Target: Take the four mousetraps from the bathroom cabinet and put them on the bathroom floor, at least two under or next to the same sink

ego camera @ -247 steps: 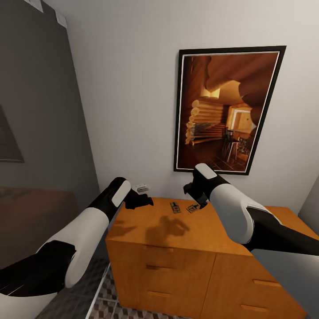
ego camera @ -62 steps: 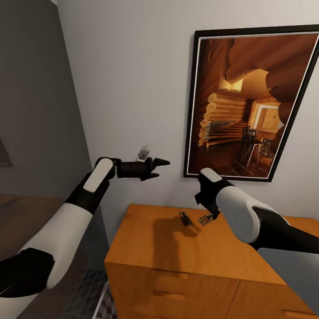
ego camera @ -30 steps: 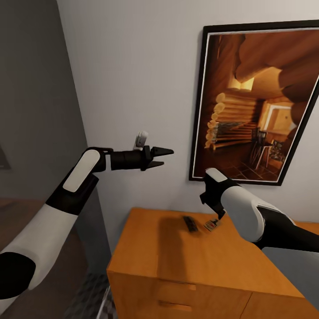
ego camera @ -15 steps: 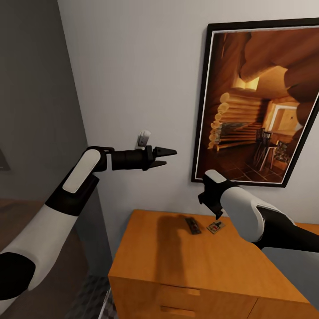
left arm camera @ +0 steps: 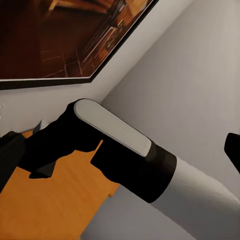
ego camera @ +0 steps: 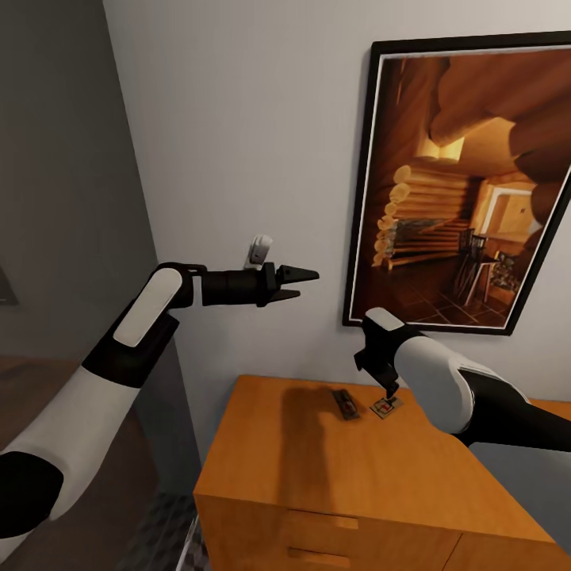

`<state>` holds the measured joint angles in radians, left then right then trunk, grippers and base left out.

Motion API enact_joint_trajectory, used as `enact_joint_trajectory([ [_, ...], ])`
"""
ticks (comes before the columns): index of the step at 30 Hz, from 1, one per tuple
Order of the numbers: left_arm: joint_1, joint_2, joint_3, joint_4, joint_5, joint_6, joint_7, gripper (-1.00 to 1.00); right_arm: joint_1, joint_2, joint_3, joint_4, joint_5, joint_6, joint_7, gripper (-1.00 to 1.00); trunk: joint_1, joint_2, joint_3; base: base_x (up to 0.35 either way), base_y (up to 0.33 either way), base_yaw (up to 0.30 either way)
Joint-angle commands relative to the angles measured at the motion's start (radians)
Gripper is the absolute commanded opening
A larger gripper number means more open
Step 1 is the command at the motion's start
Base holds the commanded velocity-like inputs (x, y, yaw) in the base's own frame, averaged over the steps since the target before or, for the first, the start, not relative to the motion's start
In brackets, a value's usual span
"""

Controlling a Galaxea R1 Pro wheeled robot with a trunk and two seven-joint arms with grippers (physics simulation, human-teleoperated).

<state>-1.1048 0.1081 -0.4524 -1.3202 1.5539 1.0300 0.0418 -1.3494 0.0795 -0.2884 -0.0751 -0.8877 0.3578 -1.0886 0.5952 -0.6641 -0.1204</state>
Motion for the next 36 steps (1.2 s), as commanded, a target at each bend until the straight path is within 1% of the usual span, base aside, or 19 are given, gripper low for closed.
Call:
enact_joint_trajectory([
  [1, -0.001, 0.001, -0.001, 0.000, 0.006, 0.001, 0.005, 1.00, -0.001, 0.000, -0.008, -0.001, 0.008, 0.010, -0.005, 1.00, 0.004, -0.009, -0.005, 0.000, 0.000, 0.000],
  [9, -0.001, 0.001, -0.002, -0.001, 0.006, 0.001, 0.005, 1.00, -0.001, 0.000, -0.002, 0.001, 0.012, 0.010, -0.006, 1.00, 0.035, -0.065, -0.030, 0.000, 0.000, 0.000],
  [13, -0.001, 0.001, -0.002, -0.002, 0.006, 0.001, 0.005, 1.00, -0.001, 0.000, 0.002, 0.001, 0.043, 0.009, -0.007, 1.00, 0.050, -0.093, -0.043, 0.000, 0.000, 0.000],
  [19, -0.002, 0.000, -0.002, -0.002, 0.006, 0.001, 0.006, 1.00, -0.001, 0.000, 0.004, 0.001, 0.106, 0.009, -0.007, 1.00, 0.073, -0.135, -0.061, 0.000, 0.000, 0.000],
  [23, -0.001, 0.000, -0.002, -0.002, 0.006, 0.001, 0.006, 1.00, -0.001, 0.000, 0.004, 0.001, 0.130, 0.009, -0.007, 1.00, 0.089, -0.163, -0.074, 0.000, 0.000, 0.000],
  [28, -0.002, -0.001, -0.002, -0.002, 0.006, 0.001, 0.006, 1.00, -0.001, 0.000, 0.004, 0.001, 0.141, 0.009, -0.007, 1.00, 0.108, -0.198, -0.090, 0.000, 0.000, 0.000],
  [36, -0.001, -0.001, -0.003, -0.002, 0.006, 0.001, 0.006, 1.00, -0.001, 0.000, 0.004, 0.001, 0.146, 0.009, -0.007, 1.00, 0.138, -0.254, -0.115, 0.000, 0.000, 0.000],
])
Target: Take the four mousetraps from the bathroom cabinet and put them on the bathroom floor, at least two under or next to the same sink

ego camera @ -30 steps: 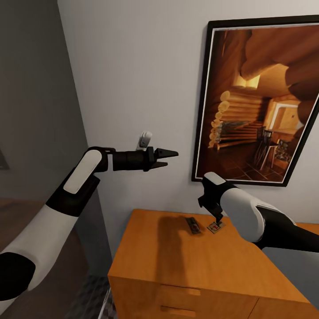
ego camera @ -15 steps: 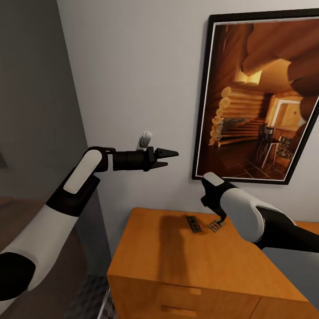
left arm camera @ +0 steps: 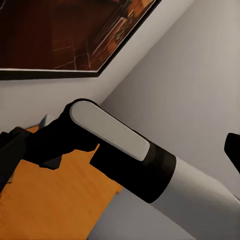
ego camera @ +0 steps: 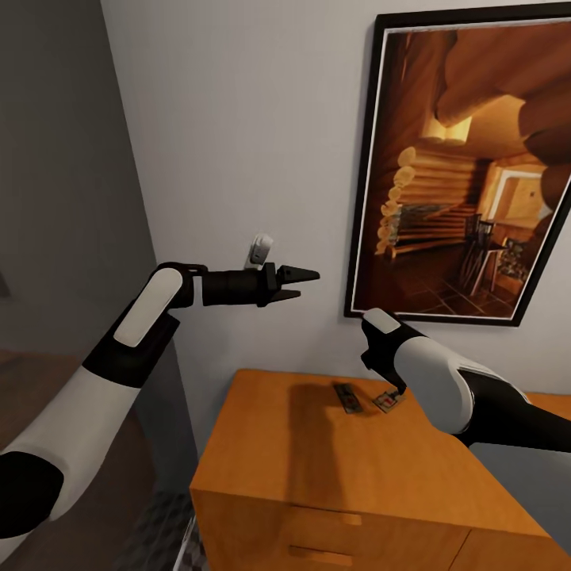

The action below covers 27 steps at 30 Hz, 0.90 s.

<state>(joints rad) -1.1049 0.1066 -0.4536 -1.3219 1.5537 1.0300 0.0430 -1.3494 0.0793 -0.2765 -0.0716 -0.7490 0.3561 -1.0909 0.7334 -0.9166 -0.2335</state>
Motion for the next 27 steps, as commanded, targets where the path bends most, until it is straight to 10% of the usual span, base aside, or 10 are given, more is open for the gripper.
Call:
enact_joint_trajectory([
  [1, -0.001, 0.001, -0.001, 0.000, 0.006, 0.001, 0.005, 1.00, 0.000, 0.000, -0.008, -0.002, 0.008, 0.011, -0.004, 1.00, 0.004, -0.008, -0.005, 0.000, 0.000, 0.000],
  [27, -0.001, 0.001, -0.004, -0.002, 0.006, 0.001, 0.004, 1.00, 0.000, -0.023, -0.007, 0.013, 0.008, 0.013, -0.004, 1.00, 0.104, -0.190, -0.086, 0.000, 0.000, 0.000],
])
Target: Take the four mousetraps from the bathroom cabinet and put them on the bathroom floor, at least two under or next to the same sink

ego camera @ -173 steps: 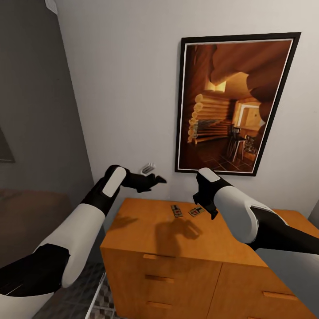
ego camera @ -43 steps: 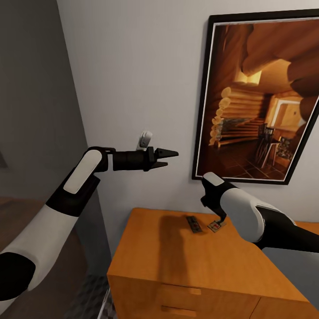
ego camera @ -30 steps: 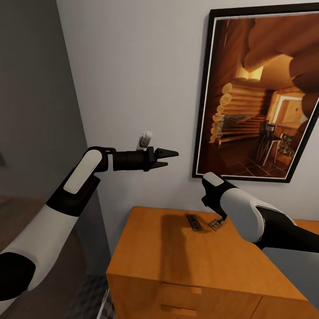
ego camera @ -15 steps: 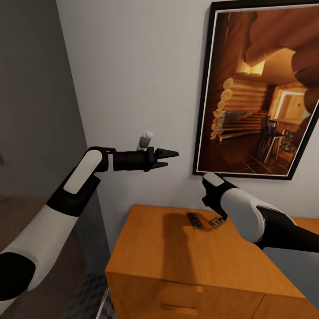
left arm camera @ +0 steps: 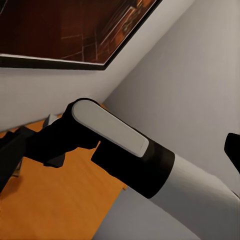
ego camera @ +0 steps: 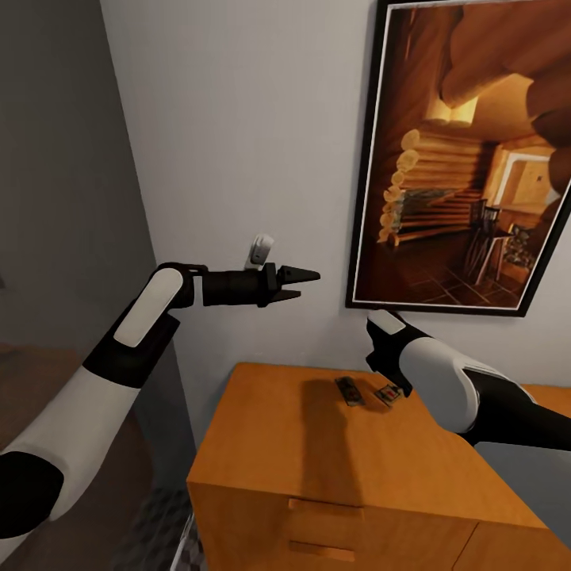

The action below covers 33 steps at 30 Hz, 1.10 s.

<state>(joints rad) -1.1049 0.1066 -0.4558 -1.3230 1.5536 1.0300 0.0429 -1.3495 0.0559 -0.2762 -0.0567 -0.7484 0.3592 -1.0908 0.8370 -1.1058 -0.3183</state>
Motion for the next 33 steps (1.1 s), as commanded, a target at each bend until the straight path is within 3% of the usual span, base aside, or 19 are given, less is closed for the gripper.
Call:
enact_joint_trajectory([
  [1, -0.001, 0.001, -0.001, -0.001, 0.006, 0.001, 0.004, 1.00, 0.000, 0.000, -0.008, -0.001, 0.008, 0.010, -0.004, 1.00, 0.004, -0.008, -0.005, 0.000, 0.000, 0.000],
  [17, -0.001, 0.001, -0.001, 0.000, 0.006, 0.001, 0.005, 1.00, 0.000, -0.005, -0.008, 0.001, 0.007, 0.010, -0.006, 1.00, 0.065, -0.120, -0.055, 0.000, 0.000, 0.000],
  [33, -0.001, 0.001, -0.001, -0.001, 0.006, 0.001, 0.004, 1.00, 0.000, -0.004, -0.007, 0.002, 0.010, 0.012, -0.006, 1.00, 0.065, -0.120, -0.055, 0.000, 0.000, 0.000],
])
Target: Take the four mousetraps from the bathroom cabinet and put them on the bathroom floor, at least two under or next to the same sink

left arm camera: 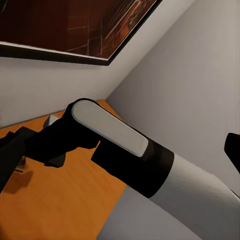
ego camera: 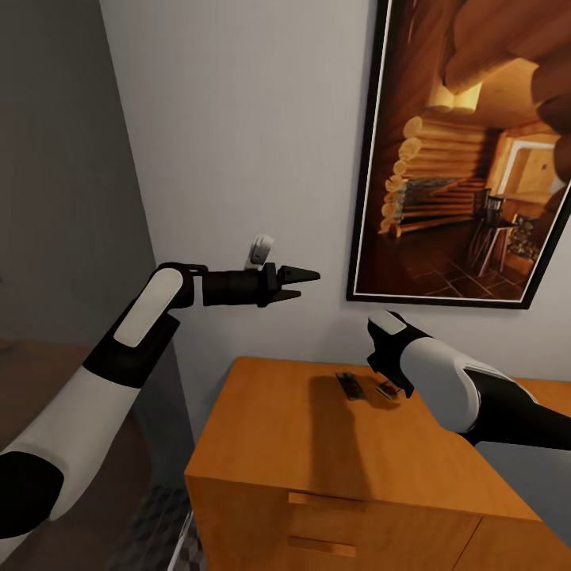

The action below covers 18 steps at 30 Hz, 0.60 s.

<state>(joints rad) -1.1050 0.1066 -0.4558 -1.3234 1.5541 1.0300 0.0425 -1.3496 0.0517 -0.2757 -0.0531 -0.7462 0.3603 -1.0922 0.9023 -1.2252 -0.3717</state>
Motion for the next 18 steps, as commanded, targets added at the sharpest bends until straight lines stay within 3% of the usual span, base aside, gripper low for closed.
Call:
enact_joint_trajectory([
  [1, -0.001, 0.001, -0.001, 0.000, 0.006, 0.001, 0.005, 1.00, 0.000, 0.001, -0.008, -0.002, 0.008, 0.011, -0.004, 1.00, 0.000, -0.001, -0.001, 0.000, 0.000, 0.000],
  [18, -0.001, 0.001, -0.001, 0.000, 0.006, 0.001, 0.004, 1.00, 0.000, 0.005, -0.005, -0.001, 0.009, 0.017, -0.049, 1.00, 0.000, -0.001, -0.001, 0.000, 0.000, 0.000],
])
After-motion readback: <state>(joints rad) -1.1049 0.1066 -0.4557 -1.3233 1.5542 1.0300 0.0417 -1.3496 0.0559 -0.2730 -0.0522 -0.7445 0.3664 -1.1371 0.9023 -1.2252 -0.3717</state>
